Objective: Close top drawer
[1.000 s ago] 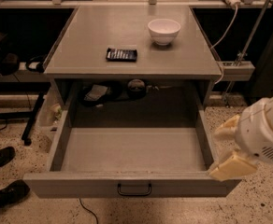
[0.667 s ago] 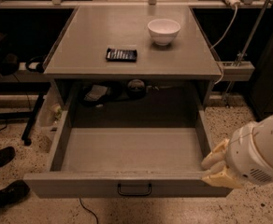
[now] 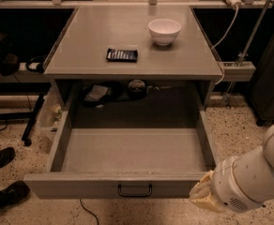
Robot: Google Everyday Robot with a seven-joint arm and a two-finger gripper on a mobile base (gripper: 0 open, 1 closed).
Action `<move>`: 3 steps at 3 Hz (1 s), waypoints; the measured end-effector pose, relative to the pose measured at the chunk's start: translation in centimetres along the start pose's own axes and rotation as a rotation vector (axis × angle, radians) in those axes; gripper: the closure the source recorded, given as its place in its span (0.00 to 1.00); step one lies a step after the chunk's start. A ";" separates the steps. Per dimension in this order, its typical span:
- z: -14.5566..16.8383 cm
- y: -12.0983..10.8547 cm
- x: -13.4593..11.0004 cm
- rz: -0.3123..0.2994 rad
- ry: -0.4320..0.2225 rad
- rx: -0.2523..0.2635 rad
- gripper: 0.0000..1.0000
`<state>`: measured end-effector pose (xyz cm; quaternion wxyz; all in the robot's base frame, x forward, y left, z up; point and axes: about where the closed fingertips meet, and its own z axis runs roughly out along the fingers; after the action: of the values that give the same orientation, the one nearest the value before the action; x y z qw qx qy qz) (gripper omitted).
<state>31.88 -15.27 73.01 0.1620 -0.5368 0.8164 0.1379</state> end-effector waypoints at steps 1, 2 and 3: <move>3.7 0.1 -0.2 -0.024 -0.005 -0.024 0.81; 6.1 -1.1 -1.3 -0.072 -0.004 -0.029 0.58; 7.5 -3.5 -2.5 -0.125 -0.003 -0.019 0.35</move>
Offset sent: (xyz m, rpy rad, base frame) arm 0.0460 0.0473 -0.0750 0.0033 -0.0192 0.1357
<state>36.91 -11.55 67.04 0.1665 -0.5879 0.7799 0.1361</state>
